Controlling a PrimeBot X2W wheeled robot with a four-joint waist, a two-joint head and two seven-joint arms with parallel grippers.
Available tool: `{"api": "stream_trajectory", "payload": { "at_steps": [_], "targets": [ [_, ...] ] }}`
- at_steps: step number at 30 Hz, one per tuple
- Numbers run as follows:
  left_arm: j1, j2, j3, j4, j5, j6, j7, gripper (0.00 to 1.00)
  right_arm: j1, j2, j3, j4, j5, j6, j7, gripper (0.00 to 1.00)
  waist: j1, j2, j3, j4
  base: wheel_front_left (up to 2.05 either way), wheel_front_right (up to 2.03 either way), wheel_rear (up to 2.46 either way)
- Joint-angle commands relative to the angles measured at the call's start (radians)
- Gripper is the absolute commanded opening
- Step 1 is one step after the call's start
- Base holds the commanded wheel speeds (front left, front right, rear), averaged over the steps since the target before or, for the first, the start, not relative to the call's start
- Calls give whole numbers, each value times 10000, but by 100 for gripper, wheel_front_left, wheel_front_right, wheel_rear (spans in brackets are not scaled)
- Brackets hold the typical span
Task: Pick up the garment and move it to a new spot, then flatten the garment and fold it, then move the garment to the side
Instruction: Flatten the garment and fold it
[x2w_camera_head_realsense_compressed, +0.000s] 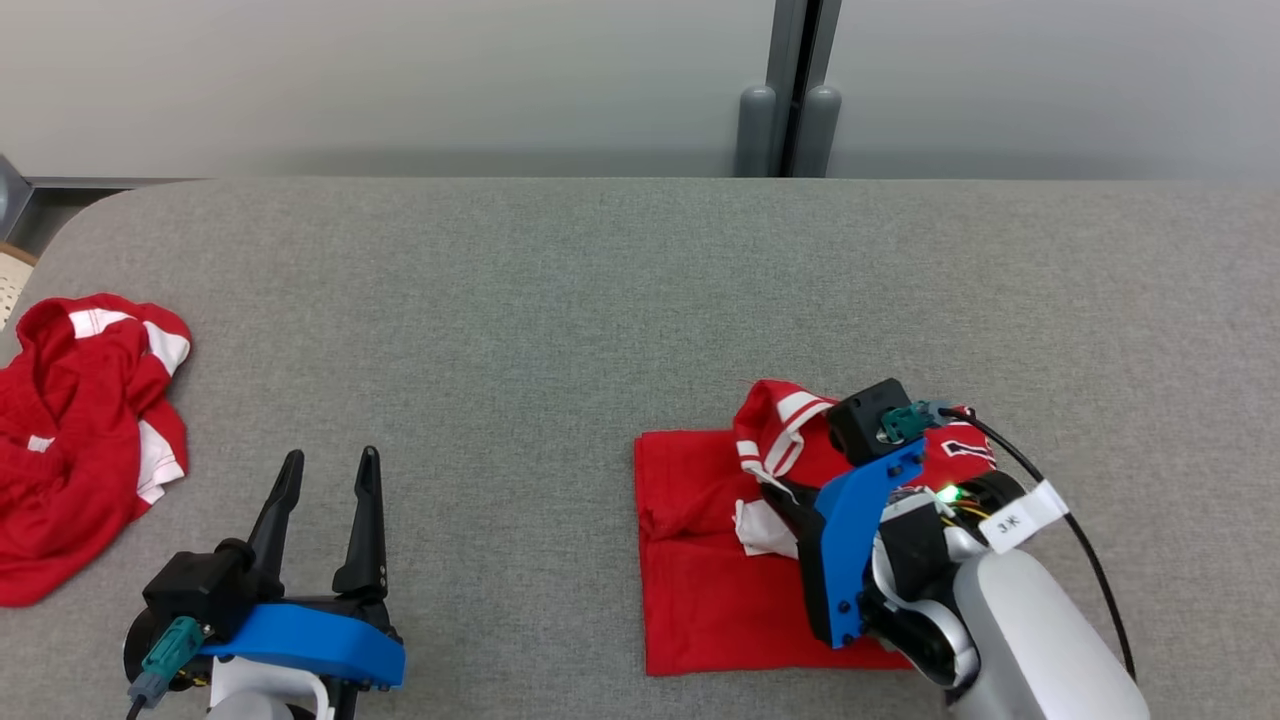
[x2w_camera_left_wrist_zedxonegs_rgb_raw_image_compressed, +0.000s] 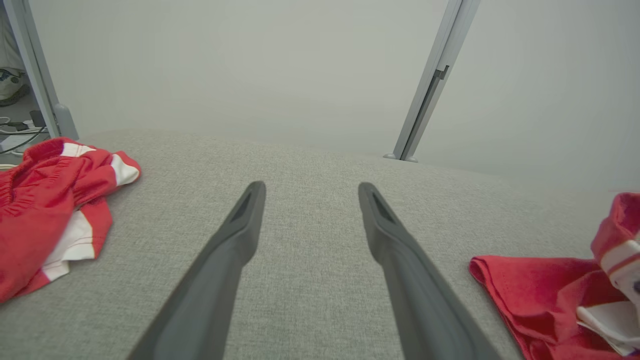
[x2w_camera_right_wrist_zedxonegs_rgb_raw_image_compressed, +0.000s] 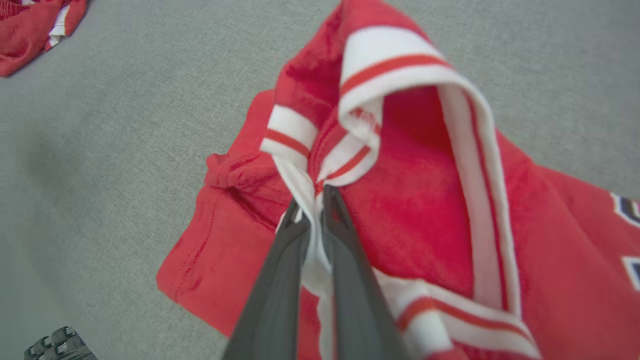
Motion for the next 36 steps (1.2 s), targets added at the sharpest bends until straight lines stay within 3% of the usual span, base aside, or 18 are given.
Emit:
{"api": "stream_trajectory", "payload": {
  "at_steps": [1, 11, 12, 13, 18, 22, 24, 28, 36],
  "targets": [
    [-137, 2, -3, -13, 69, -28, -40, 100, -333, 7, 171, 321, 221, 3, -194, 0, -1, -1, 26, 45, 0, 0, 0],
    [-274, 5, -76, 109, 49, -75, -40, 100, -1539, 13, 1216, 2549, 1190, 3, -1086, 0, -1, -1, 78, 215, 0, 0, 0],
    [-275, -1, -79, 117, 43, -77, -40, 100, -1645, 13, 1329, 2722, 1225, 3, -1145, 16, -1, -1, 78, 226, 0, 0, 0],
    [-273, -5, -86, 132, 40, -79, -40, 100, -1725, 13, 1418, 2853, 1282, 3, -1182, 100, -1, -1, 76, 235, 0, 0, 0],
    [-187, -26, -101, 197, -17, -84, -40, 100, -1804, 8, 1896, 2962, 2485, 3, -1596, 100, -1, -1, 17, 232, 0, 0, 0],
    [-105, -37, -90, 231, -52, -106, -40, 100, -1730, 7, 2238, 2174, 4170, 3, -2003, 100, -1, -1, -88, 189, 0, 0, 0],
    [-40, -24, -27, 217, -59, -106, -40, 100, -1798, 5, 2325, 1644, 4334, 3, -2338, 100, -1, -1, -135, 119, 0, 0, 0],
    [96, 16, 123, 137, -57, -110, -40, 100, -1416, -15, 1650, 694, 3837, 3, -2938, 100, -1, -1, -233, -50, 0, 0, 0],
    [261, -42, 387, -49, 34, -115, -40, 100, 401, -232, -1308, -1238, 995, 3, -3841, 100, -1, -1, -292, -233, 0, 0, 0]
  ]
}}
